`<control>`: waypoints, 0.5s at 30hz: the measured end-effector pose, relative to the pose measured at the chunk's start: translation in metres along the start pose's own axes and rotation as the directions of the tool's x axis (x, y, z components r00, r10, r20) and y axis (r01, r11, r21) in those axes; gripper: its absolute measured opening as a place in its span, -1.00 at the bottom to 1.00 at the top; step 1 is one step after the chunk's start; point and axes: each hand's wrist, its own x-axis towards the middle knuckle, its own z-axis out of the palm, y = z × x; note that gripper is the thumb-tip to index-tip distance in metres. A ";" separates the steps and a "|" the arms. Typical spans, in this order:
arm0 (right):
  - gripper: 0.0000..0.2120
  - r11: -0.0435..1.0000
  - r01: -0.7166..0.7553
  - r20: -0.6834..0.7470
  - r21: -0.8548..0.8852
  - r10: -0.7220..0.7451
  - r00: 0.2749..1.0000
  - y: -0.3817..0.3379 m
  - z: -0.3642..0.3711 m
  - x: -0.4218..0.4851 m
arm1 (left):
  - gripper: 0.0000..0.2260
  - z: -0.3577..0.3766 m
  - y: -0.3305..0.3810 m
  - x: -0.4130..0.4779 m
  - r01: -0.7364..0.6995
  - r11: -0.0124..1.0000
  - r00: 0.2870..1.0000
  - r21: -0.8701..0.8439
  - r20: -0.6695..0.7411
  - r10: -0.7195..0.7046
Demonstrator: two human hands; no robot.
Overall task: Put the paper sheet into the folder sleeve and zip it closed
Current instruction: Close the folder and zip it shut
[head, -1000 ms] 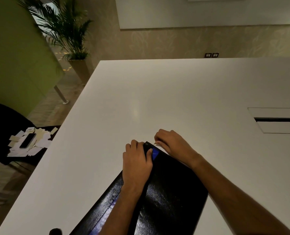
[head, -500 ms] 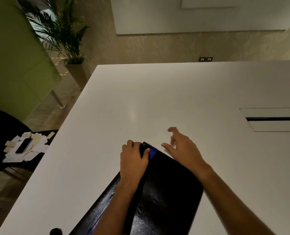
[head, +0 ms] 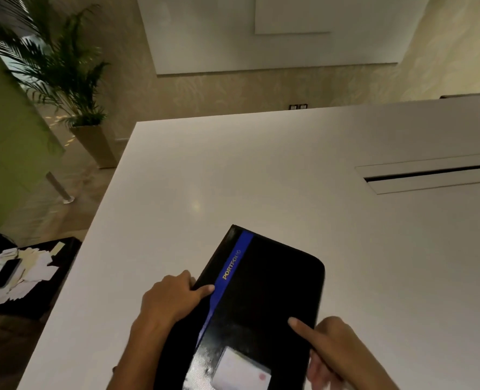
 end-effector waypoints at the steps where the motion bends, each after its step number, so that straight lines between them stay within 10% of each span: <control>1: -0.36 1.000 0.016 -0.039 -0.027 -0.017 0.999 0.000 0.008 -0.003 | -0.51 0.004 0.000 -0.006 -0.022 1.000 0.999 0.018 -0.025 0.023; 15: -0.64 0.973 0.139 -0.428 -0.184 -0.207 0.880 -0.016 0.020 0.002 | -0.58 0.004 -0.022 -0.036 -0.108 0.938 0.983 -0.329 -0.176 0.051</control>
